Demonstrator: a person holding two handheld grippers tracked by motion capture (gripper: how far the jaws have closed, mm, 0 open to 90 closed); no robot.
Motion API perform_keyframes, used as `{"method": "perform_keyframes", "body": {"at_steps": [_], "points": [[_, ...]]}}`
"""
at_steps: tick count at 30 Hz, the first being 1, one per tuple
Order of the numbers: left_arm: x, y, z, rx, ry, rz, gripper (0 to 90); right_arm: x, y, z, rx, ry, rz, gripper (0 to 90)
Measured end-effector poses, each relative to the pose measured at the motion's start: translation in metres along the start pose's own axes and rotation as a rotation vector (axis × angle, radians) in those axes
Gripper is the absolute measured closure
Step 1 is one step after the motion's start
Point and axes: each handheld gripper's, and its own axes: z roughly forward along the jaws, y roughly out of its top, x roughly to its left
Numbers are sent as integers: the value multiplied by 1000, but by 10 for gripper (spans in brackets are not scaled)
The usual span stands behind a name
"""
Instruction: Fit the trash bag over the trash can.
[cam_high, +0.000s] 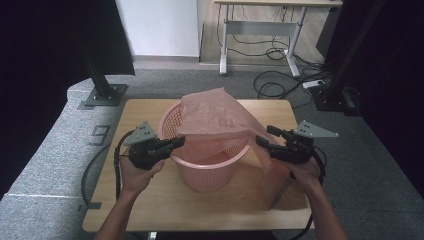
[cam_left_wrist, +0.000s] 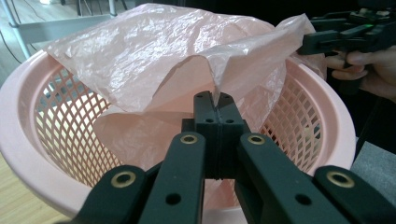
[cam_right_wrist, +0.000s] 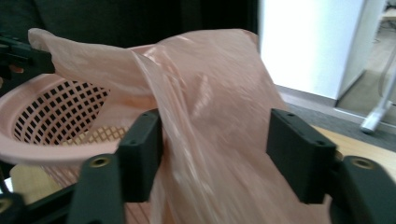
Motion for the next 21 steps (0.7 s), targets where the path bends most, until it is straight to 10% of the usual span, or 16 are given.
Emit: {"method": "perform_keyframes", "body": {"at_steps": [12, 21], "points": [[6, -5, 0, 9, -6, -24, 897, 3, -30, -50, 43, -59, 50, 176], [7, -8, 0, 12, -11, -34, 897, 14, -48, -47, 95, -82, 3, 159]]}}
